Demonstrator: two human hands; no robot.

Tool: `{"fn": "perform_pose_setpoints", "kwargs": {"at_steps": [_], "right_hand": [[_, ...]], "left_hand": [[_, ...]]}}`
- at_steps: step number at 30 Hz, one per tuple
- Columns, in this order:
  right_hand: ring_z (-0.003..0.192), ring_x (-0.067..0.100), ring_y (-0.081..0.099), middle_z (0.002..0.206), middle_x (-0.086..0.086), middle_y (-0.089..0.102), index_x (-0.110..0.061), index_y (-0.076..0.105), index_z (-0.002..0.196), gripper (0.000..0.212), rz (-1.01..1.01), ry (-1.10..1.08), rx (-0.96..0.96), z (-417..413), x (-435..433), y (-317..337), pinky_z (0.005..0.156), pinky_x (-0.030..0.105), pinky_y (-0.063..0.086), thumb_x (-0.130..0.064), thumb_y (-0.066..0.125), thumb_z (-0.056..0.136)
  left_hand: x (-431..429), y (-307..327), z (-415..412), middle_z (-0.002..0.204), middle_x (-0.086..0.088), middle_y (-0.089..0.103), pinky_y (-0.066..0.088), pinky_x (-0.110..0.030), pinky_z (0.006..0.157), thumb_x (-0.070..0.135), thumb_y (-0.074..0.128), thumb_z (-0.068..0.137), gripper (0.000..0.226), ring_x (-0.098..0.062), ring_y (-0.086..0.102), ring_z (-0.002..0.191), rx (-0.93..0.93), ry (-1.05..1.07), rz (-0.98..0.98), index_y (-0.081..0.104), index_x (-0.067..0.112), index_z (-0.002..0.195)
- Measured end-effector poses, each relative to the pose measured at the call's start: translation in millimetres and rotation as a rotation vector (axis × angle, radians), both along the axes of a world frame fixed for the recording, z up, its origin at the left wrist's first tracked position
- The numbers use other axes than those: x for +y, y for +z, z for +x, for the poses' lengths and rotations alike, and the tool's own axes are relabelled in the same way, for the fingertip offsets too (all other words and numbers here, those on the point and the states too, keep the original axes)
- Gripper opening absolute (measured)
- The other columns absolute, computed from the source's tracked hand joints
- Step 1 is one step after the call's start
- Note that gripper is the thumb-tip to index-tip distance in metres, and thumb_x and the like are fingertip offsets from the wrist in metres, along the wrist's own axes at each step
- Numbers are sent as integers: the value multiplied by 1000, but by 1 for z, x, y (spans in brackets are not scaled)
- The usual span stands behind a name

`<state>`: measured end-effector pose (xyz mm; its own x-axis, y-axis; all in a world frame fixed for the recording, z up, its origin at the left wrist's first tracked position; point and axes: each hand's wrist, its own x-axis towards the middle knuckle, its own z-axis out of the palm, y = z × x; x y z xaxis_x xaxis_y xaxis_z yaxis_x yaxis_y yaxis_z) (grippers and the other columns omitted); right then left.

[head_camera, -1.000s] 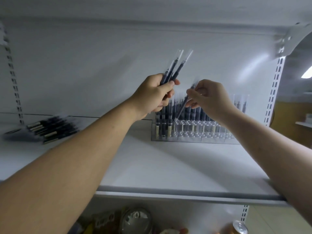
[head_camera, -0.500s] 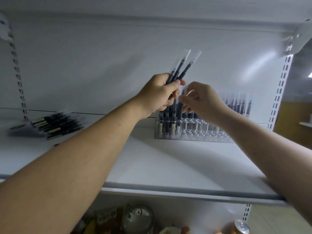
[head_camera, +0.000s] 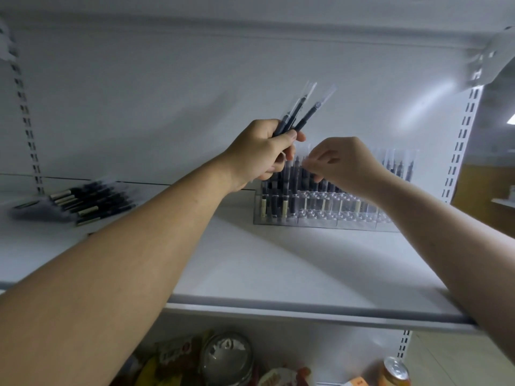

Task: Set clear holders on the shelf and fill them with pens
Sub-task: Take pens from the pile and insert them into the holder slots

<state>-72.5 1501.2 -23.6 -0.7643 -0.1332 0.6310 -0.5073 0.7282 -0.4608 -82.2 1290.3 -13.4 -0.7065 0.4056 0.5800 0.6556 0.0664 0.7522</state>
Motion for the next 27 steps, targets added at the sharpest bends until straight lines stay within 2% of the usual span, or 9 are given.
{"fn": "perform_pose_setpoints", "kwargs": {"at_steps": [4,7,10,15,20,24,27], "right_hand": [[80,23,76,86,2,79,-16,74,103,8,-236,122,42,6,8,8,63,26,60,-17,71,96],[79,22,70,92,8,78,-8,74,111,15,-484,318,-47,8,8,13,62,30,52,-7,68,98],[79,22,67,95,10,73,-4,72,116,19,-627,433,-116,8,7,16,64,31,48,-11,70,99],[81,20,66,97,8,71,-8,73,104,18,-620,467,-112,8,5,15,64,29,47,-25,71,98],[86,25,72,93,13,74,-2,70,98,16,-683,479,-84,11,0,16,62,28,49,-13,61,104],[76,27,73,83,14,71,1,66,93,17,-829,460,-27,9,1,19,60,28,49,-5,54,104],[72,27,72,79,12,70,0,64,94,15,-843,427,10,8,2,21,59,29,49,-2,52,103]], "left_hand": [[0,0,-1,80,-8,63,25,-23,41,15,47,111,22,-15,37,50,4,6,-12,64,2,116],[0,0,-1,79,-7,64,24,-24,42,16,47,111,22,-16,36,50,-6,13,-30,64,3,117],[0,0,1,80,-7,63,24,-25,43,17,47,111,24,-15,36,50,-22,11,-45,64,2,118],[1,-1,5,77,-7,61,22,-24,42,16,46,111,25,-15,34,50,-55,-14,-77,63,0,119],[2,0,6,80,-11,69,25,-21,41,17,46,111,22,-18,42,49,-55,-23,-66,63,2,113],[1,2,7,88,-16,76,25,-18,39,15,46,110,22,-23,55,51,-15,31,-41,64,3,112],[0,1,7,93,-16,77,26,-19,39,15,45,110,23,-23,54,52,37,67,-19,64,3,114]]}}
